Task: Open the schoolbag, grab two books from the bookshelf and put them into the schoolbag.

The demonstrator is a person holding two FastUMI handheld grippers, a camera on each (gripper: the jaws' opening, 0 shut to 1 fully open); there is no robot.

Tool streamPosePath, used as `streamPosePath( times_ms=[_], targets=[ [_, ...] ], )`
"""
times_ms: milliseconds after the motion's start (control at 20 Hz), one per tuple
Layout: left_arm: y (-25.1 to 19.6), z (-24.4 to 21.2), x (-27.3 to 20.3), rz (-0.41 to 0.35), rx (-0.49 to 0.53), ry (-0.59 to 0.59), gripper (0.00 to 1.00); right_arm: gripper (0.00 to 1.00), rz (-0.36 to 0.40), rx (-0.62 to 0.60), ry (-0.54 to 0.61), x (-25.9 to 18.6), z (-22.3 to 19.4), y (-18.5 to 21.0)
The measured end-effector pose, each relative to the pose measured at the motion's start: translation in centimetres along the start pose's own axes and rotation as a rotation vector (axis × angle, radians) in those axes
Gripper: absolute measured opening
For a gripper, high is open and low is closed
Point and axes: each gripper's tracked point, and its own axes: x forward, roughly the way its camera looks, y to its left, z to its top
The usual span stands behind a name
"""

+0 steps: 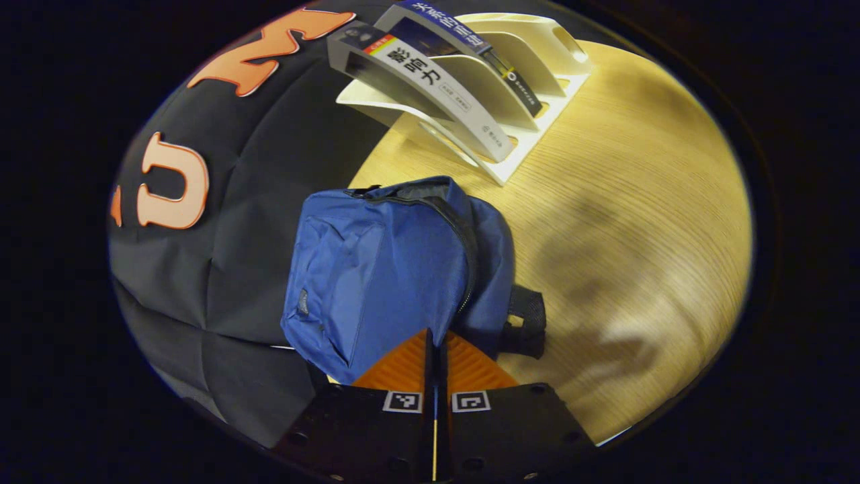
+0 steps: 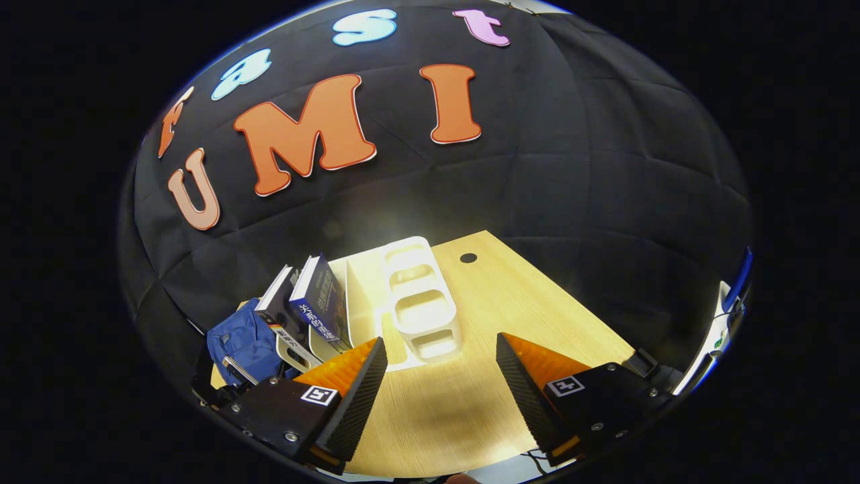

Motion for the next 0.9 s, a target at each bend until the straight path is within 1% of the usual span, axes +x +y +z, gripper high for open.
streamPosePath(
  times_ms=[50, 100, 200, 300, 350, 400, 550, 650, 700, 750, 800, 850, 900],
  targets=[
    [-0.1, -0.1, 0.0, -0.004, 0.003, 0.003, 0.10, 0.97, 0.004, 0.000, -0.002, -0.1, 0.1, 0.0],
    [-0.4, -0.2, 0.0, -0.022, 0.018, 0.010, 0.01, 0.97, 0.006, -0.002, -0.005, -0.1, 0.2, 0.0],
    [-0.6, -0.3, -0.1, -0.054, 0.072, 0.007, 0.01, 0.97, 0.007, -0.013, -0.011, -0.2, 0.3, -0.2],
    [-0.5, -0.3, -0.1, -0.080, 0.080, 0.015, 0.01, 0.97, 0.013, -0.023, -0.022, -0.3, 0.6, -0.1],
    [-0.4, -0.3, -0.3, -0.096, 0.066, 0.025, 0.01, 0.84, 0.024, -0.026, -0.027, -0.4, 0.7, 0.1],
    [-0.1, -0.2, -0.6, -0.114, 0.049, 0.035, 0.01, 0.97, 0.035, -0.028, -0.029, -0.5, 0.9, 0.4],
    [1.5, 0.8, -1.6, -0.167, 0.007, 0.031, 0.01, 0.97, 0.070, -0.033, -0.028, -0.4, 1.1, 1.3],
    [2.8, 1.3, -2.3, -0.198, -0.020, 0.020, 0.01, 0.97, 0.072, -0.035, -0.034, -0.2, 1.5, 1.9],
    [3.4, 1.4, -2.6, -0.214, -0.036, 0.015, 0.01, 0.84, 0.069, -0.033, -0.042, -0.2, 1.8, 2.2],
    [4.0, 1.4, -2.9, -0.236, -0.055, 0.012, 0.01, 0.97, 0.067, -0.030, -0.048, -0.3, 2.1, 2.6],
    [4.6, 1.6, -3.1, -0.260, -0.068, 0.011, 0.01, 0.84, 0.062, -0.025, -0.055, -0.4, 2.3, 3.1],
    [5.2, 1.9, -3.3, -0.284, -0.071, 0.004, 0.01, 0.97, 0.057, -0.019, -0.065, -0.6, 2.6, 3.6],
    [5.9, 2.2, -3.5, -0.299, -0.070, -0.005, 0.01, 0.84, 0.050, -0.012, -0.075, -0.8, 2.8, 4.2]
  ],
)
